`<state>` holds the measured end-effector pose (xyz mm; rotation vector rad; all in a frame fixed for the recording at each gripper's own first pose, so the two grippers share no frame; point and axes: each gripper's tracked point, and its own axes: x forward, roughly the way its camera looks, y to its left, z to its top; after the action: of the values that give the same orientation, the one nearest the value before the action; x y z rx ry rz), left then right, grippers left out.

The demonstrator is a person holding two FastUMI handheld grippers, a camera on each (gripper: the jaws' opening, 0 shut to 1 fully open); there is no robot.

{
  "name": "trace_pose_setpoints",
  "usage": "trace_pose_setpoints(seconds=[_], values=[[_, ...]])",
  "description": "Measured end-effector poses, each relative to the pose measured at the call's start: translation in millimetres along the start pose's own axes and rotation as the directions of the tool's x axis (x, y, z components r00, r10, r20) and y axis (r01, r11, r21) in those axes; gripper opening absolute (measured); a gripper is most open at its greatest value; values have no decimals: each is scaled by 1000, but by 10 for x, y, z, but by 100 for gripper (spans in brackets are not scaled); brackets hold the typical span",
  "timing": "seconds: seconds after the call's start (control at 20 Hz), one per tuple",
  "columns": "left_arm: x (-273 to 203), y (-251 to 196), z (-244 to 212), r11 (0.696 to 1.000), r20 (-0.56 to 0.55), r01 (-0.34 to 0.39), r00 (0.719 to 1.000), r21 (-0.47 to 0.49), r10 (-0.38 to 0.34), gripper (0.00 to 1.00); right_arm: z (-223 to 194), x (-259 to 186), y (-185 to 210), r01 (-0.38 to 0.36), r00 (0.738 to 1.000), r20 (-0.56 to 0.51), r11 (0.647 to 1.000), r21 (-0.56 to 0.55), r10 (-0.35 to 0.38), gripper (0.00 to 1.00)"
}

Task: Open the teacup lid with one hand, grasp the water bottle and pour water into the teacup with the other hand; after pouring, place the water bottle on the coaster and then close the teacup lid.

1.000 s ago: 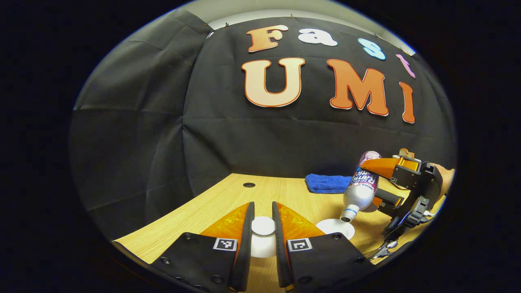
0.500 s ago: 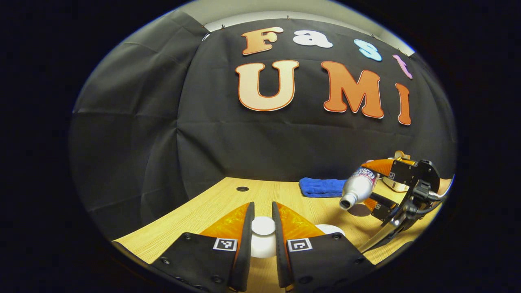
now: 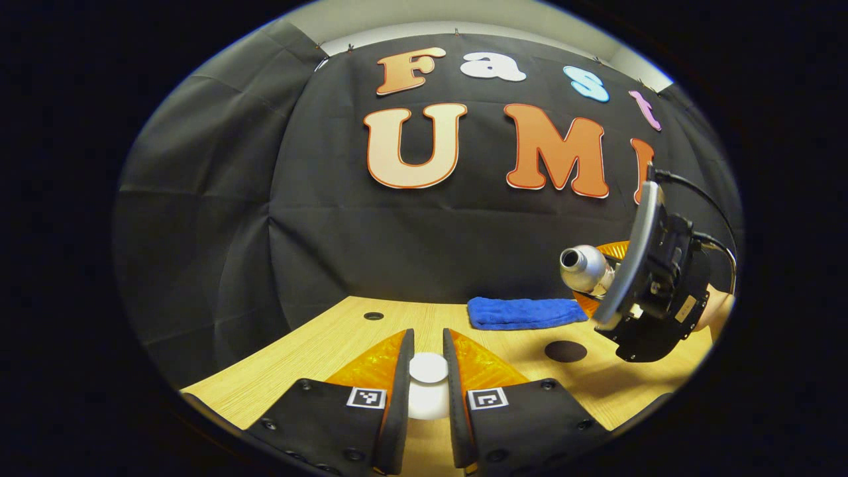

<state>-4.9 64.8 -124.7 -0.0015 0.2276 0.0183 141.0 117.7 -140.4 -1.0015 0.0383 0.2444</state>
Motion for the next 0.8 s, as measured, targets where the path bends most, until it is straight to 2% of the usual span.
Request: trace_pose_setpoints(seconds=[0.2,0.3,0.4,0.55,0.8], values=[[30,-177,74,1000,13,16,1000,1,-16,31,-181,72,-20,-22,999,-40,983,180,29,78],[42,-256,81,1000,15,26,1000,5,-27,31,-178,116,22,-35,997,-59,959,281,53,78],[63,-338,92,999,14,38,999,4,-39,31,-319,163,112,-52,993,-80,919,390,90,78],[91,-443,70,998,7,55,998,5,-55,31,-459,250,276,-85,979,-107,829,552,171,78],[119,-530,12,998,-10,62,998,11,-62,31,-545,312,680,-128,934,-121,629,766,337,78]])
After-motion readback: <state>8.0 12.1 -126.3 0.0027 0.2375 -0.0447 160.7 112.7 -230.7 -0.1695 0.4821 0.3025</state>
